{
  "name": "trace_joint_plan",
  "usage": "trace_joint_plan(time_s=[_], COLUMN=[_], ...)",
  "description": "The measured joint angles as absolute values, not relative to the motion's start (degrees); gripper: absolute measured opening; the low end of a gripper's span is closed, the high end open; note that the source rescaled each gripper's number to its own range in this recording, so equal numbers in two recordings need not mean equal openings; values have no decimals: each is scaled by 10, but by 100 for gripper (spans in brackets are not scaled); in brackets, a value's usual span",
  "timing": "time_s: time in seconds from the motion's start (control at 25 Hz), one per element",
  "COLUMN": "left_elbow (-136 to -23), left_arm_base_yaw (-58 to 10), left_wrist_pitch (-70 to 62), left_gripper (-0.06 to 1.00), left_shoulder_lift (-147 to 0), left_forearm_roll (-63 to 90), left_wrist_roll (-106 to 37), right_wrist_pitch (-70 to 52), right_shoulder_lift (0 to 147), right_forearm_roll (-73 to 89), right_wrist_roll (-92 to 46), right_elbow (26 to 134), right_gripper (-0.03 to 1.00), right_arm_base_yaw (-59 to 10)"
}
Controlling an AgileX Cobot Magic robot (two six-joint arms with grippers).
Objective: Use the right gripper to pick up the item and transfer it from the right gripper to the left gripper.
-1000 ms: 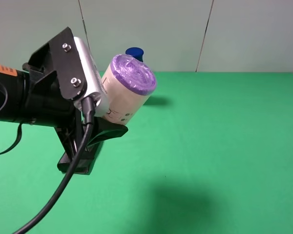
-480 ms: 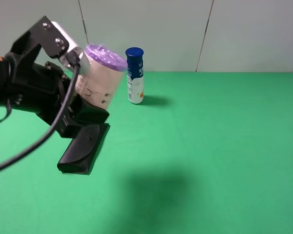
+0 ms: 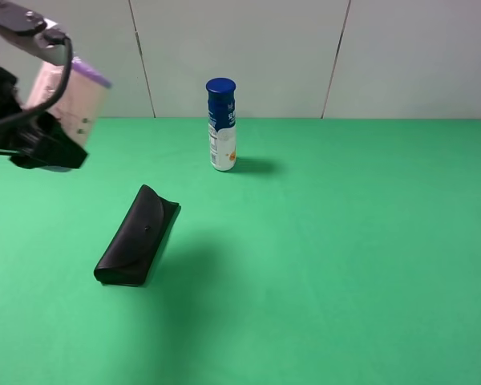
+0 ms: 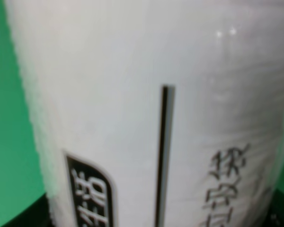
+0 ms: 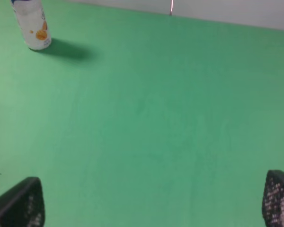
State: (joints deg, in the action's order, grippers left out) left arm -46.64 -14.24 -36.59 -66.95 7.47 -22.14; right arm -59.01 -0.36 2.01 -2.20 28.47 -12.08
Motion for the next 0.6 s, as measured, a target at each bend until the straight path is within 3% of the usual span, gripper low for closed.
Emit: trace_joint_plan(time_s=[0.28, 0.6], left_elbow=[-469, -480], left_arm_base_yaw=[-46, -37], left_wrist_pitch=[-395, -373], left_gripper=[0, 0], left_shoulder_lift=[-711, -847], left_forearm_roll=[41, 59], left_wrist_roll=[-179, -177], right_wrist_pitch=[-590, -590], right_shoulder_lift=[-4, -4], right_forearm_roll=[21, 21], right_wrist_roll=[-22, -22], right_elbow=[285, 285], right_gripper=[100, 100], right_arm_base_yaw=[-121, -121])
